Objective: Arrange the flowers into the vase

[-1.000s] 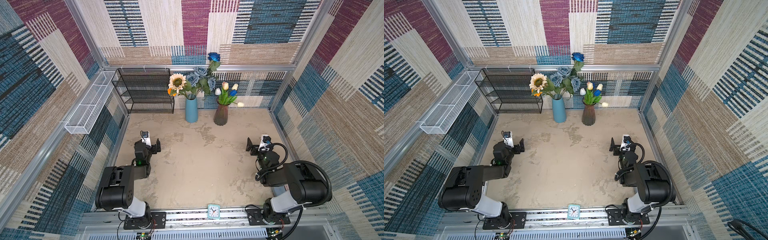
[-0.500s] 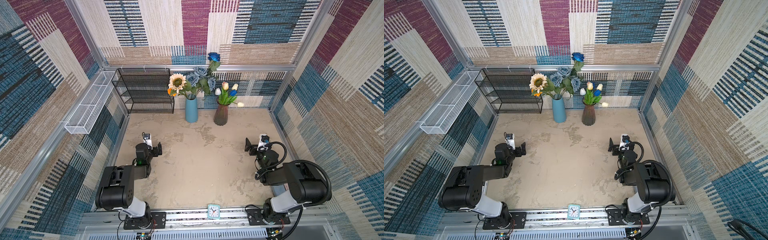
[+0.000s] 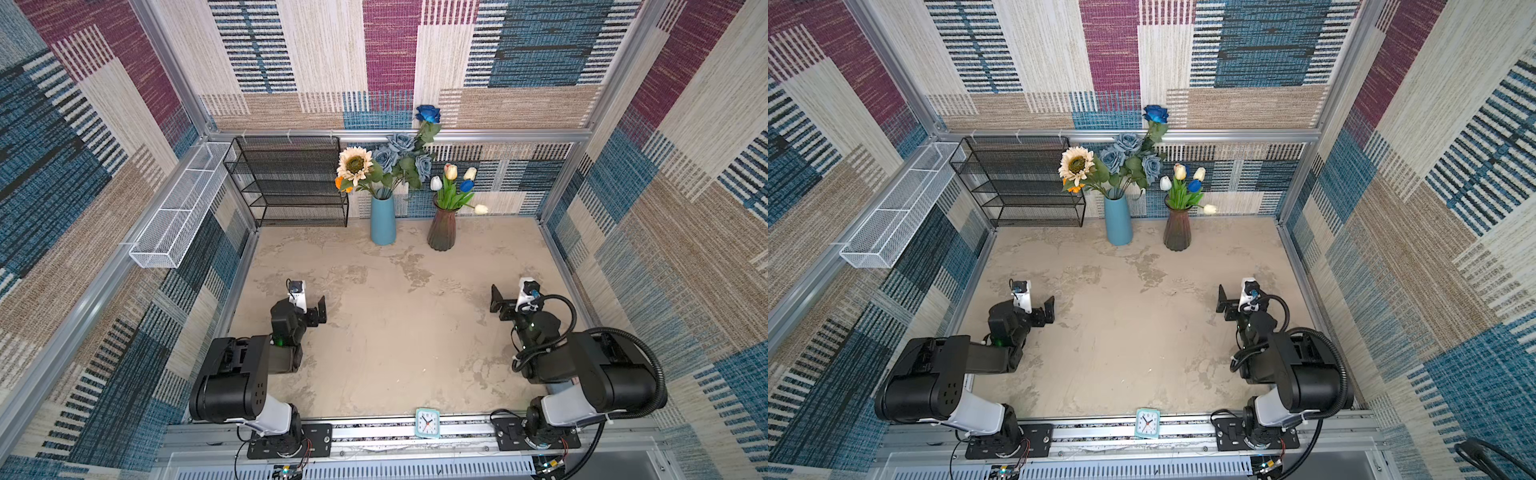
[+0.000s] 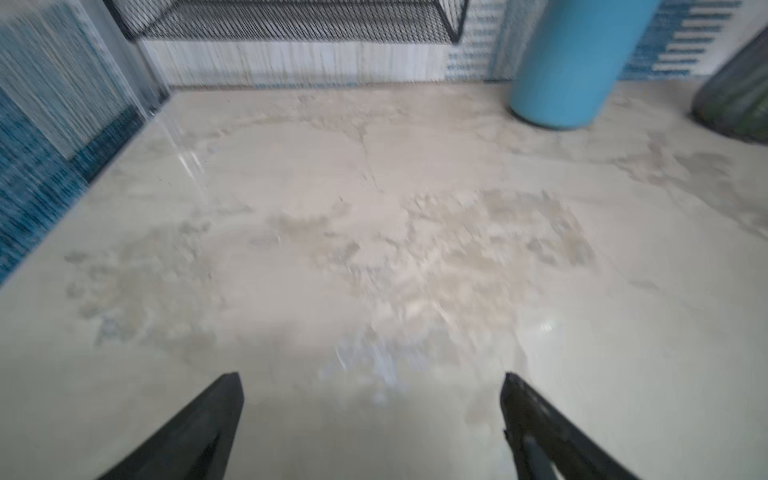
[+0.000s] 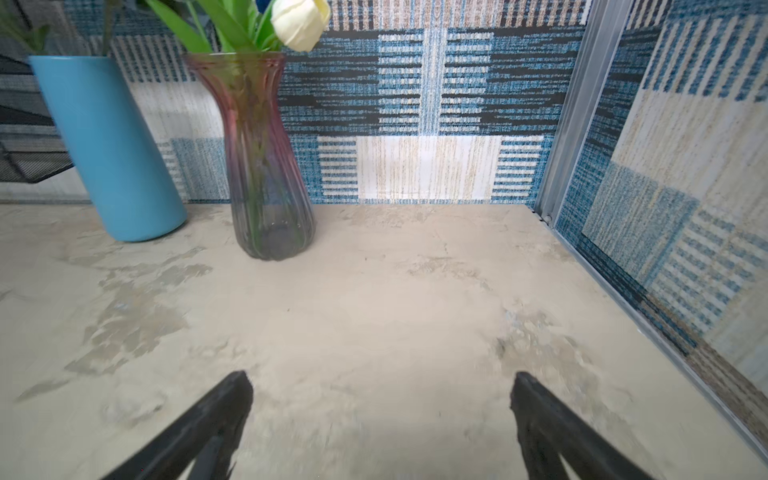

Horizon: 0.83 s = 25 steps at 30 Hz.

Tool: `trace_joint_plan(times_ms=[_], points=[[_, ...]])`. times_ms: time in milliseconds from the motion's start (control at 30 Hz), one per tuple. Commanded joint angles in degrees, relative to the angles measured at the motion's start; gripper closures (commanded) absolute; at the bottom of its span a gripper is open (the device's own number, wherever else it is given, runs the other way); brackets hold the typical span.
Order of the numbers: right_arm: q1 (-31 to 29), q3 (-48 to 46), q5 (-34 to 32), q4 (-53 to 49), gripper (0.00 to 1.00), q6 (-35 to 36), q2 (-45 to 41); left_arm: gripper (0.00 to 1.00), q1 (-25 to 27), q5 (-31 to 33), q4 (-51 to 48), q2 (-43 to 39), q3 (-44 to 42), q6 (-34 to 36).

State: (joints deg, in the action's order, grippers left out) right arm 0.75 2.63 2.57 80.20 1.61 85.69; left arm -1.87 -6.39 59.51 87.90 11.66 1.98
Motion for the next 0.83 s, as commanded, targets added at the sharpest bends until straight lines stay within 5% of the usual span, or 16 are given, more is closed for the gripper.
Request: trace_joint_plan(times_ms=[0, 100, 233, 800], points=[[0.0, -1.1, -0.9, 10.4, 0.00, -0.3, 0.4, 0.00, 0.0, -3.0, 21.4, 3.2, -3.8, 1.6], [0.0, 10.9, 0.9, -10.2, 0.00, 0.2, 2.0, 0.01, 0.0, -0.9, 5.9, -0.7, 1.8, 0.8], [0.1, 8.4, -5.8, -5.2, 0.00, -2.3, 2.0, 0.00, -0.5, -2.8, -13.4, 0.5, 13.2, 1.2], [-0.1, 8.6, -5.8, -5.4, 0.00, -2.1, 2.0, 0.00, -1.0, -0.8, -14.1, 0.8, 13.8, -0.4]])
